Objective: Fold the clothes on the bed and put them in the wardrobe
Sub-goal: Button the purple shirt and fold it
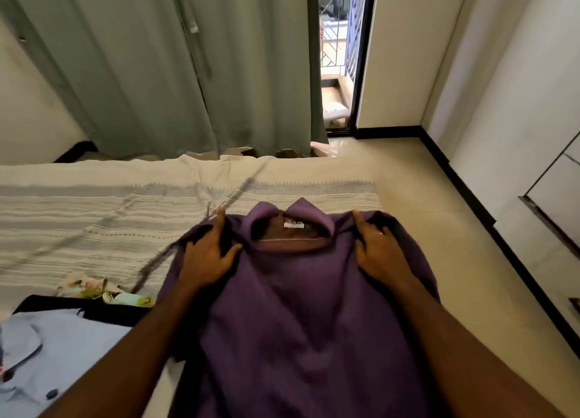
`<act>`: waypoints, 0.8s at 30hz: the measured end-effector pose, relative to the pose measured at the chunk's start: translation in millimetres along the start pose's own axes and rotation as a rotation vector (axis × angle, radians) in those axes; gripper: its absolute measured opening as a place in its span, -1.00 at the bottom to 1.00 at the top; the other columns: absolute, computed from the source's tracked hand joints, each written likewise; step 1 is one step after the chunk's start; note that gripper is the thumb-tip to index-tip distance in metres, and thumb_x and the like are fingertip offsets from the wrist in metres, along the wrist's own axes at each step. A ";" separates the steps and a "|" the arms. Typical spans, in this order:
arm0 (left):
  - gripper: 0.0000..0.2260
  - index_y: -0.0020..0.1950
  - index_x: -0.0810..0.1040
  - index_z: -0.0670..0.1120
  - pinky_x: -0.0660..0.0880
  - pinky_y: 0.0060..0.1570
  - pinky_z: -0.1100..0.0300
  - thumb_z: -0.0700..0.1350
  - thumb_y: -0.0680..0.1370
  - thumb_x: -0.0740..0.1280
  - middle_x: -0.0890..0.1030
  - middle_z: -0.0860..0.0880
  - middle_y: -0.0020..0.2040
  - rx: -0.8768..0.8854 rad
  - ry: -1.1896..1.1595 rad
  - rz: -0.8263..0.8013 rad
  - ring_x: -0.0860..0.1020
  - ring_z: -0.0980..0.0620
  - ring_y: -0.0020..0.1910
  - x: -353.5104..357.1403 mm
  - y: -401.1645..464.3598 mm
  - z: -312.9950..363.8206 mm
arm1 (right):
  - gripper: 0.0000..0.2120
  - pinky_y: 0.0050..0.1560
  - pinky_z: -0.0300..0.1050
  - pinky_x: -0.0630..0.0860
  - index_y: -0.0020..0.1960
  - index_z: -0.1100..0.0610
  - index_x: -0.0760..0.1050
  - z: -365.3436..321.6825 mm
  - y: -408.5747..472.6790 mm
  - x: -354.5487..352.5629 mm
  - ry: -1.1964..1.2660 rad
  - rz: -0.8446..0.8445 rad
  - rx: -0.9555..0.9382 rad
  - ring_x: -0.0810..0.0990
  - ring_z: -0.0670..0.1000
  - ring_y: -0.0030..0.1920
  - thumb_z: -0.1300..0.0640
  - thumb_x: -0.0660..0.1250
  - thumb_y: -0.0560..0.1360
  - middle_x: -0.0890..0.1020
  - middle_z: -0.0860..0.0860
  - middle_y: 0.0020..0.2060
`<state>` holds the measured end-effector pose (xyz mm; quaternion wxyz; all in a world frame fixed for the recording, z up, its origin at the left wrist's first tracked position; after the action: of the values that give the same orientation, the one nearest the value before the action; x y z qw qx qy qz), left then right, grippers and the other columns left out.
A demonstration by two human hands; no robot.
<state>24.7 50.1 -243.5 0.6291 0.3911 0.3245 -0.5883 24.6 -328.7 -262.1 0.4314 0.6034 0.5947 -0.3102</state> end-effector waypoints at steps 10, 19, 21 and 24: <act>-0.38 0.63 -0.07 0.25 -0.05 0.41 -0.48 0.31 0.63 0.09 0.03 0.00 0.66 -0.303 0.106 -0.261 0.04 -0.12 0.63 66.6 76.9 -6.3 | -0.49 0.51 0.38 -0.09 0.61 -0.02 0.15 24.8 46.5 46.1 -0.071 -0.026 0.283 0.21 0.01 0.57 -0.05 0.08 0.68 0.28 -0.03 0.57; -0.58 0.27 0.56 0.05 0.27 0.19 -0.25 0.21 0.50 0.42 0.56 -0.11 0.14 -0.130 0.286 0.230 0.44 -0.18 0.24 60.3 112.1 -8.1 | -0.66 0.32 0.25 0.31 0.33 0.04 0.49 1.7 104.3 54.7 -0.039 0.153 0.164 0.62 0.15 0.16 -0.07 0.24 0.61 0.67 0.07 0.14; -0.65 0.26 0.57 0.07 0.22 0.28 -0.28 0.18 0.53 0.40 0.53 -0.08 0.21 -0.160 0.187 0.056 0.40 -0.15 0.32 63.0 131.2 -10.2 | -0.55 0.33 0.33 0.29 0.44 0.04 0.39 -6.4 124.8 54.9 -0.076 -0.053 0.223 0.48 0.17 0.33 -0.13 0.22 0.63 0.56 0.07 0.30; -0.89 0.01 0.60 0.04 0.37 0.18 -0.06 0.00 0.62 0.28 0.62 -0.01 -0.03 -0.004 -0.062 -0.066 0.56 -0.12 0.09 64.6 148.7 -11.7 | -0.73 0.31 0.27 0.30 0.20 0.02 0.56 -6.0 143.5 53.0 -0.086 -0.160 0.201 0.53 0.16 0.22 -0.06 0.18 0.66 0.62 0.05 0.16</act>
<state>179.5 29.2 -288.9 0.6199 0.3604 0.3187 -0.6198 170.5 -288.1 -284.7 0.3678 0.5802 0.5878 -0.4274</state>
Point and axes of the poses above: each hand's wrist, its own y-axis towards the middle knuckle, its own x-axis out of the palm, z = x × y, the point moved 1 cm from there along y, towards the middle knuckle
